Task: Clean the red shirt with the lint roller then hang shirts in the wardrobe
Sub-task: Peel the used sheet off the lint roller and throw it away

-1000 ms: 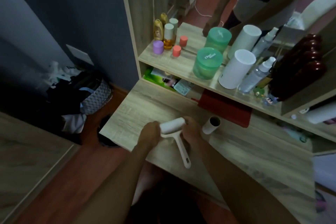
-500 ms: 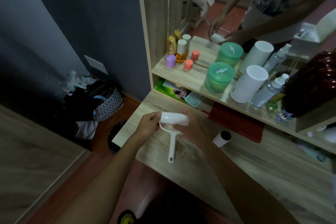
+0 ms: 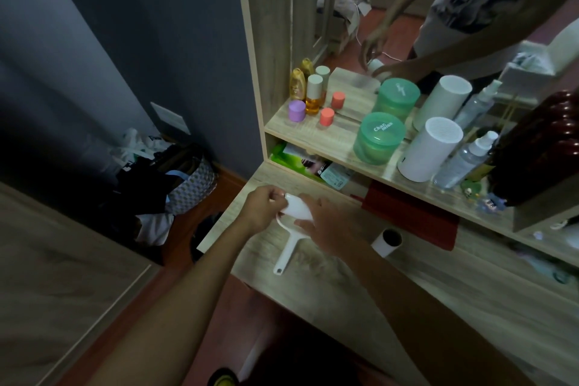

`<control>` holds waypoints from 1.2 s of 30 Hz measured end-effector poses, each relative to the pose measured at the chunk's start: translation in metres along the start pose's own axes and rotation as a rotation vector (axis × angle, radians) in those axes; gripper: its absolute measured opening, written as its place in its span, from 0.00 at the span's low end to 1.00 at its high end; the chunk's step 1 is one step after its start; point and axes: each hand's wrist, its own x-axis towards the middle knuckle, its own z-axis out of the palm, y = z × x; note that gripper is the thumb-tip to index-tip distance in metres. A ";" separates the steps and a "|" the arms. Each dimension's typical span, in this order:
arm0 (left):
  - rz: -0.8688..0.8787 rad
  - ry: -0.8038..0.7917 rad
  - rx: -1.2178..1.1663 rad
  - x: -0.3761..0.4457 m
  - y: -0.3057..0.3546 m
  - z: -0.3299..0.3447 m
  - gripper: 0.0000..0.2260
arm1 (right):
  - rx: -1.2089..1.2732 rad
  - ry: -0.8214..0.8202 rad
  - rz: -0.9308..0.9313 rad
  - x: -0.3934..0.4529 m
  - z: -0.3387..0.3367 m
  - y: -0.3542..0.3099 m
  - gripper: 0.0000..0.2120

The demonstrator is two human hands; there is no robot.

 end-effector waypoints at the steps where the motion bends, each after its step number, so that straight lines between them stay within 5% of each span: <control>1: 0.012 -0.004 0.019 0.000 0.003 -0.001 0.04 | -0.010 0.017 -0.017 0.000 -0.002 0.000 0.28; 10: 0.046 -0.103 0.068 0.009 0.010 -0.008 0.07 | 0.066 -0.071 0.012 0.006 -0.018 -0.005 0.29; 20: -0.165 -0.208 -0.346 0.008 0.018 -0.012 0.11 | 0.250 -0.077 0.101 0.003 -0.031 -0.005 0.27; 23: -0.246 -0.134 -0.498 0.008 0.020 -0.001 0.11 | 0.534 -0.083 0.258 0.003 -0.039 -0.015 0.18; 28: -0.122 0.065 -0.398 0.006 0.029 0.020 0.15 | 1.030 -0.163 0.637 0.013 -0.048 -0.026 0.23; 36: 0.025 0.229 -0.328 0.018 0.025 0.027 0.17 | 1.231 -0.174 0.780 0.025 -0.051 -0.030 0.24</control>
